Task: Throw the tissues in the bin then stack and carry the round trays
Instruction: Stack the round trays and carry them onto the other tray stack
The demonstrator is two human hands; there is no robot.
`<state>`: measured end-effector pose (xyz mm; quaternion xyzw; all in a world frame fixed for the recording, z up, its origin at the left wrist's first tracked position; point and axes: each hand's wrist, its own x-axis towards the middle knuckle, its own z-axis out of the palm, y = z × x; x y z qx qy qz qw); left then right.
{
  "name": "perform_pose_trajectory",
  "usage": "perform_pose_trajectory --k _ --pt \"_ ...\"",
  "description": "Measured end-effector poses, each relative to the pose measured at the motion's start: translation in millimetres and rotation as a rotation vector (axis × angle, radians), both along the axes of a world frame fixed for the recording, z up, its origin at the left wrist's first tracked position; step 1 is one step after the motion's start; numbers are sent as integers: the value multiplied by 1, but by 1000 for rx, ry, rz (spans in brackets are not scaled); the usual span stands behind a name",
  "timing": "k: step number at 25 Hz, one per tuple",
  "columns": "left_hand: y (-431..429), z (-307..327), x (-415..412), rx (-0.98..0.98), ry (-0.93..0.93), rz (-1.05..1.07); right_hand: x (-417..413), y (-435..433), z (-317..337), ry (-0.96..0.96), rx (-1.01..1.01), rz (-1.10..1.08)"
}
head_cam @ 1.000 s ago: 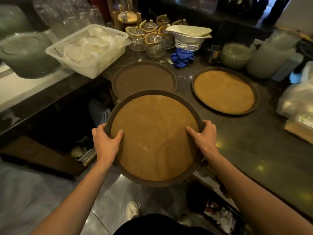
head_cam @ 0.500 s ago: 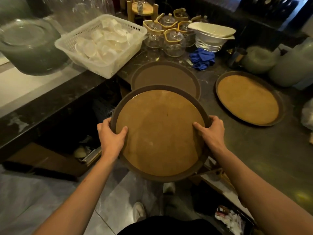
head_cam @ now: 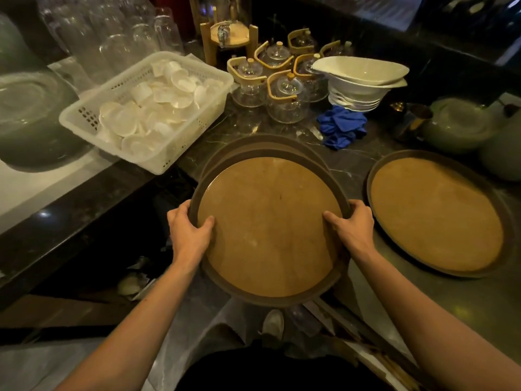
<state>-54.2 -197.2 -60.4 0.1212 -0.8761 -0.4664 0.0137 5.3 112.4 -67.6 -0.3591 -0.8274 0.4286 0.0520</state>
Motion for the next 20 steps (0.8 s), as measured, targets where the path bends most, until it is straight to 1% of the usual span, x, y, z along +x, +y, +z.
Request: perform_pose_trajectory --k 6,12,20 --pt "19 -8 -43 -32 -30 19 -44 16 -10 -18 -25 2" --pt "20 -29 -84 -59 -76 -23 -76 16 -18 -28 4 -27" --pt "26 -36 -105 -86 -32 -30 -102 18 -19 -39 47 -20"
